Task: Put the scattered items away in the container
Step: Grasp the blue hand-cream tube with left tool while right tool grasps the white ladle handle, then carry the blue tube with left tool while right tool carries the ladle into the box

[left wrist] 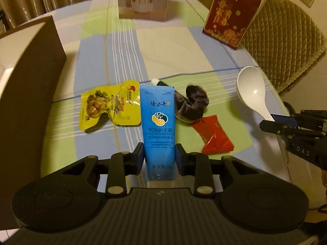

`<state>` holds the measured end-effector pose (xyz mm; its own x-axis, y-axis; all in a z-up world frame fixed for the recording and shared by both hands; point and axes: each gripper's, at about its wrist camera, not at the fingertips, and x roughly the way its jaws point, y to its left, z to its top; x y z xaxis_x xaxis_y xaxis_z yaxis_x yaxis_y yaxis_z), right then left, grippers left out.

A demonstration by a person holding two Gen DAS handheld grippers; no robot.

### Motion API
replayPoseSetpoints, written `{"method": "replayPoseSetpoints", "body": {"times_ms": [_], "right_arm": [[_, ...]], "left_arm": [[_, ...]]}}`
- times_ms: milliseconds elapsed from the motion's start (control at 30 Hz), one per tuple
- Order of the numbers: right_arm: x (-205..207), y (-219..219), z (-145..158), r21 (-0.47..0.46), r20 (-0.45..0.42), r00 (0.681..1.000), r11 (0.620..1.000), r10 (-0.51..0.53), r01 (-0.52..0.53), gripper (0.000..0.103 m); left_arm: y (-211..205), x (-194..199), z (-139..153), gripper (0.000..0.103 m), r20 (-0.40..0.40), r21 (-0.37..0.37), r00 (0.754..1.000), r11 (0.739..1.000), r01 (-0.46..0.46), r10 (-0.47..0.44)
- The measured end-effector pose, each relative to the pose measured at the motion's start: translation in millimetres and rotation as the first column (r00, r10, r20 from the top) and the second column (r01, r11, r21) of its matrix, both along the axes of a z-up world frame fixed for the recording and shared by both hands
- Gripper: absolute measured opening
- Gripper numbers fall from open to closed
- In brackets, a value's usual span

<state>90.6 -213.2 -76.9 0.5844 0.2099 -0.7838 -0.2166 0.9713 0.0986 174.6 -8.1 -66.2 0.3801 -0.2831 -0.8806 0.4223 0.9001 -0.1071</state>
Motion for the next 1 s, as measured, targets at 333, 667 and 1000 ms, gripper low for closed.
{"method": "replayPoseSetpoints", "body": {"times_ms": [333,667,1000], "right_arm": [[-7.2,37.8,27.0,0.037,0.031,0.999,0.998,0.041,-0.043,0.018],[-8.6,97.6,52.2,0.082,0.079,0.994,0.993,0.080,-0.087,0.018],[1.5,173.6,64.8,0.109,0.105,0.989,0.987,0.104,-0.116,0.018]], "left_arm": [[31.4,-23.3,32.3,0.027,0.082,-0.069,0.996,0.997,-0.016,0.022],[84.6,-34.0,62.2,0.027,0.160,-0.113,0.985,0.993,-0.042,0.060],[146.9,-29.4,78.5,0.027,0.205,-0.119,0.975,0.991,-0.062,0.085]]}}
